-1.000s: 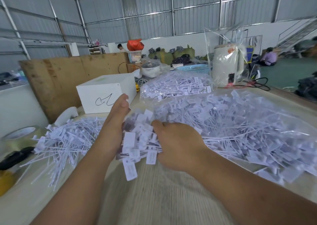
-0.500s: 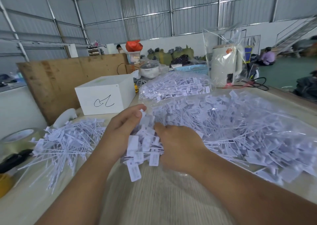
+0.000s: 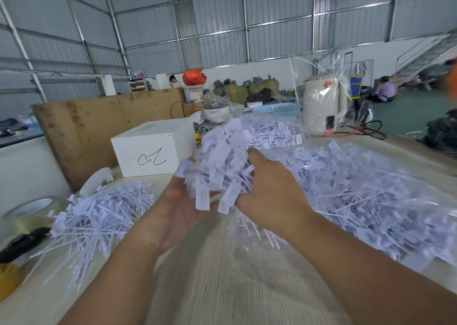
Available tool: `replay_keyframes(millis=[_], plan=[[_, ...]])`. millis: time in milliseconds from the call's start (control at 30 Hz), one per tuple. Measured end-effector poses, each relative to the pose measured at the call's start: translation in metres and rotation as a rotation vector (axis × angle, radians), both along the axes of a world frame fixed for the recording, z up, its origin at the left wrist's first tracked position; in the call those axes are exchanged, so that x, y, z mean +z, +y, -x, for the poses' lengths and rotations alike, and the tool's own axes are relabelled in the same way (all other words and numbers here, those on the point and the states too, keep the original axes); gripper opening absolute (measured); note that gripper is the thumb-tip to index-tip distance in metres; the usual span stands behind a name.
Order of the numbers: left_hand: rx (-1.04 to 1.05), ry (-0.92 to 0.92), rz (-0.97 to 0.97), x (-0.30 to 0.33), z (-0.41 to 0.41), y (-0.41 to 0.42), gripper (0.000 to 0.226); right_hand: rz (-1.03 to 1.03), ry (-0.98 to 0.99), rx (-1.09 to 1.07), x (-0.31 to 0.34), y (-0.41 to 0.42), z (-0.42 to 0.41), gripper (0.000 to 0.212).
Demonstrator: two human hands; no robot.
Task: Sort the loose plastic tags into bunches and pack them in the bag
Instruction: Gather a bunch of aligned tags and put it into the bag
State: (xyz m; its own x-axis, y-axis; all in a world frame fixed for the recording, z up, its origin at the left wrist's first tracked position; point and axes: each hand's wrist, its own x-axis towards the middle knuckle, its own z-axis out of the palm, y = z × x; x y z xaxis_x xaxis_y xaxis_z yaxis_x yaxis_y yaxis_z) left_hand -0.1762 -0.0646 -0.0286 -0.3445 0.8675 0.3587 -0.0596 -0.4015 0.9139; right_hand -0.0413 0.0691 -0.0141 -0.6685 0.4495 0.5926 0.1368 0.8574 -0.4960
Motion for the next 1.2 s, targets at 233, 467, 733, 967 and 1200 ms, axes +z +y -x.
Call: replay_keyframes(millis=[233,467,733,967,1200], plan=[[0.121,0.372,0.453,-0.012,-0.003,0.000,0.132,0.249,0.148,0.091,0.014,-0.005,-0.001,0.036],[0.433,0.874,0.572,-0.029,0.002,0.010,0.008,0.405,0.080,0.086,0.012,0.000,0.000,0.032],[0.377,0.559,0.428,-0.020,0.000,0.011,0.023,0.466,-0.132,0.126,0.003,-0.003,0.002,0.024],[0.493,0.323,0.261,-0.016,0.000,0.010,0.020,0.428,-0.165,0.192,0.001,-0.011,0.003,0.039],[0.325,-0.120,0.186,-0.002,-0.017,0.013,0.037,0.585,0.265,0.187,0.008,-0.009,0.006,0.032]])
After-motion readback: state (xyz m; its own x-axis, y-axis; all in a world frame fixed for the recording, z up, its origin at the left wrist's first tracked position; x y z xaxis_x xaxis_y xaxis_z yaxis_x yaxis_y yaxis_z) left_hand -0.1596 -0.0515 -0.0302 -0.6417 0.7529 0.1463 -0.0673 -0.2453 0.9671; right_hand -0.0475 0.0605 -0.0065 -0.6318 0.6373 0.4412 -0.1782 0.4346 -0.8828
